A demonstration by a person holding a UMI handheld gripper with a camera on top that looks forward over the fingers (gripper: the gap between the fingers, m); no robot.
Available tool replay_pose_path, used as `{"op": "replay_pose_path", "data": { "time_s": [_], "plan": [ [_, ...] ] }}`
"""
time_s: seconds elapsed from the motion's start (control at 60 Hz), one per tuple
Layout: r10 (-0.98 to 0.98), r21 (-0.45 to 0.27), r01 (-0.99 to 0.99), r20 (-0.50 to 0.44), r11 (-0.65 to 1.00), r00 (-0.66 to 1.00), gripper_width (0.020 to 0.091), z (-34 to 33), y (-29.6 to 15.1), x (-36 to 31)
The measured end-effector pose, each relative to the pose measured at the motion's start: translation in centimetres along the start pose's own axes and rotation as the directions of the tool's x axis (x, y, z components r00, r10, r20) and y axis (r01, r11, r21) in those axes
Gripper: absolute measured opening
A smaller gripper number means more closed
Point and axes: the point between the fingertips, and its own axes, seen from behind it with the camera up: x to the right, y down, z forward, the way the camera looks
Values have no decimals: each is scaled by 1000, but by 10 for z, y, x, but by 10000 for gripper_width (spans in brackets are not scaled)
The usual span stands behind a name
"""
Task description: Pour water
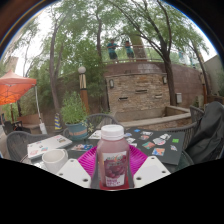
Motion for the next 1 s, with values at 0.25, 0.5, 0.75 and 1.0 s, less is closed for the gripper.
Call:
{"op": "replay_pose_path", "data": {
  "time_s": [0.25,0.5,0.75,1.0],
  "plan": [
    [-134,34,134,-2,990,991,434,3,12,4],
    [-124,-94,122,-13,988,992,711,-2,22,10],
    [-114,-114,107,-57,988,992,840,-85,-7,9],
    [-123,-99,116,-64,988,990,842,-238,-12,-19]
  ]
}}
